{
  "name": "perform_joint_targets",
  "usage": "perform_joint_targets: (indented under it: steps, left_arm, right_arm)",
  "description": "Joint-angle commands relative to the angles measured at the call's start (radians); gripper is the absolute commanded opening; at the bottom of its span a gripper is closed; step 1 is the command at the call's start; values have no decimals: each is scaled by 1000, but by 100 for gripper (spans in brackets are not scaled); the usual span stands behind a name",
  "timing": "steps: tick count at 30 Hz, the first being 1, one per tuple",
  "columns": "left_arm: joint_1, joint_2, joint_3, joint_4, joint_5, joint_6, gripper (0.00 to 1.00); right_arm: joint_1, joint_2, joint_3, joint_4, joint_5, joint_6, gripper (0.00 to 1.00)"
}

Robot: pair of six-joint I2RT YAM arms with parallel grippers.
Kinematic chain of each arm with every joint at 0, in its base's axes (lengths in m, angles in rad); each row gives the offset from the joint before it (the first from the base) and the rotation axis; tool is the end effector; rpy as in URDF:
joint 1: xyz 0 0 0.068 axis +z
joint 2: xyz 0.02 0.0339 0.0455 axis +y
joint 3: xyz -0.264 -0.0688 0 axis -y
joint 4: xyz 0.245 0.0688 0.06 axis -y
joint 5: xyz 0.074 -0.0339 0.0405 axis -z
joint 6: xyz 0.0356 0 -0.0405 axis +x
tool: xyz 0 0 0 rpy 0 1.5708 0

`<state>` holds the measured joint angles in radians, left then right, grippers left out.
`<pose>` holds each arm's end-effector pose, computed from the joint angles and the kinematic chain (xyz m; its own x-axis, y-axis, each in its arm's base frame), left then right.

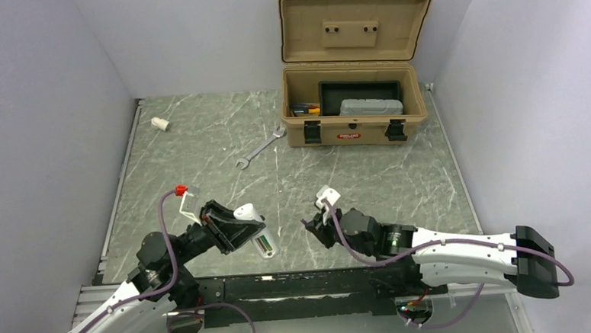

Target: Load the batteries into the remote control

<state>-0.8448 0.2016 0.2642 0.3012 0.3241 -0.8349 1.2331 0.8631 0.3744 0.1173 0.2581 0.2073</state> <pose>0.0598 -0.0844 0.2799 -0.5133 -0.4801 -0.7113 0.7836 0.0758 -0.6167 0.0728 0.1799 0.2127 -0.2892 -0.2230 -0.9309 -0.7909 0.6036 0.1011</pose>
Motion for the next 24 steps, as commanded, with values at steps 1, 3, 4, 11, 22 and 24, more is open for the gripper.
perform_joint_targets:
  steps: [1,3,4,11,22,24]
  left_arm:
    - [3,25,40,-151,-205,-67,0]
    - [2,42,6,-153,-266,-128,0]
    - [2,50,-20,-120,-285,-163,0]
    - [0,180,-180,193,-336,-404,0]
    - [-35,218,-166,170,-485,-506,0]
    - [-38,214,-158,135,-526,-540,0]
  right_arm:
    - [2,52,248,-306,229,188,0]
    - [3,84,314,-393,247,209,0]
    - [2,89,332,-411,243,219,0]
    - [7,23,434,-534,177,206,0]
    - [5,55,686,-744,-23,295,0]
    - [6,103,728,-772,-90,309,0]
